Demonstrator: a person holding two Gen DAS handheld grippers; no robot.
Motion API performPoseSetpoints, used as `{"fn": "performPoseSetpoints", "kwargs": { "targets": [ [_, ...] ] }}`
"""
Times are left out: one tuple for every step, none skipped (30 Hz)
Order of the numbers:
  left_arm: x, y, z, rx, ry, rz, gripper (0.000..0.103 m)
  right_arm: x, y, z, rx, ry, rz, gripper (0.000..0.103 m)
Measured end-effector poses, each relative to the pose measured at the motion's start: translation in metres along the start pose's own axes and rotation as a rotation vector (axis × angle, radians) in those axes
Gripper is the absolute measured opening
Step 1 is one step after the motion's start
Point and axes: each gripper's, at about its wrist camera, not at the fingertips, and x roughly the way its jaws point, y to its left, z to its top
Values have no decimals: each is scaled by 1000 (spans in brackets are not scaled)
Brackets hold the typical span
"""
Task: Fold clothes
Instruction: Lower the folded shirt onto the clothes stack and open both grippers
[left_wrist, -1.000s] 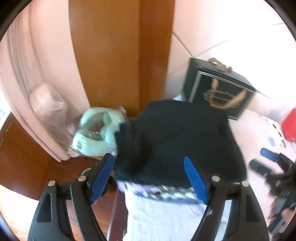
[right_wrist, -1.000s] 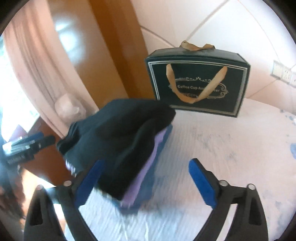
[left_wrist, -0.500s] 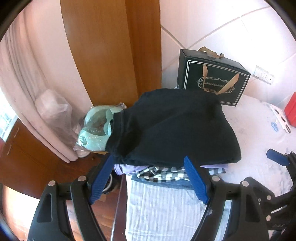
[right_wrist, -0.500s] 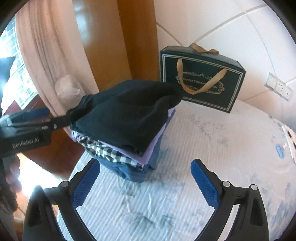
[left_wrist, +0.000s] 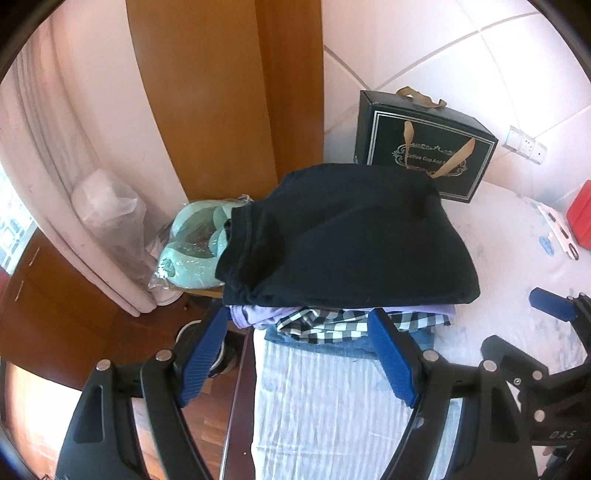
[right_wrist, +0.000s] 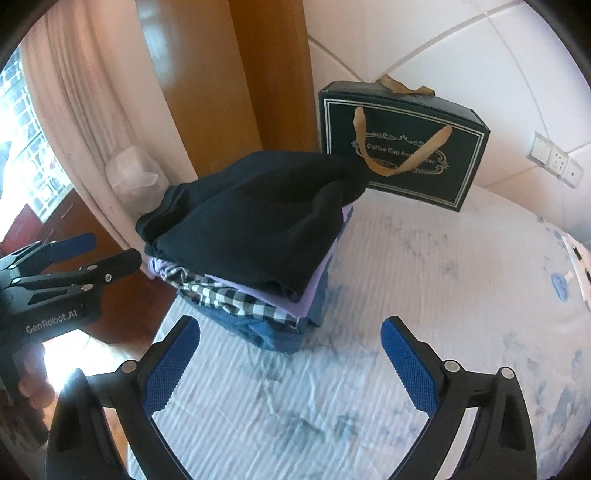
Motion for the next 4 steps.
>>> {"fn": "performPoseSetpoints", "kwargs": {
  "targets": [
    [0,0,0,1,-1,2,78,0,0,0,3,0,1,100],
    [0,0,-1,0,2,0,78,-1,-1,0,4,-3,1,100],
    [-1,-1,-1,0,3,-1,78,-2,-1,0,5,-5,1,100],
    [-2,-2,-2,1,1,1,78,-3,-1,-1,6,-7,0,100]
  ]
}}
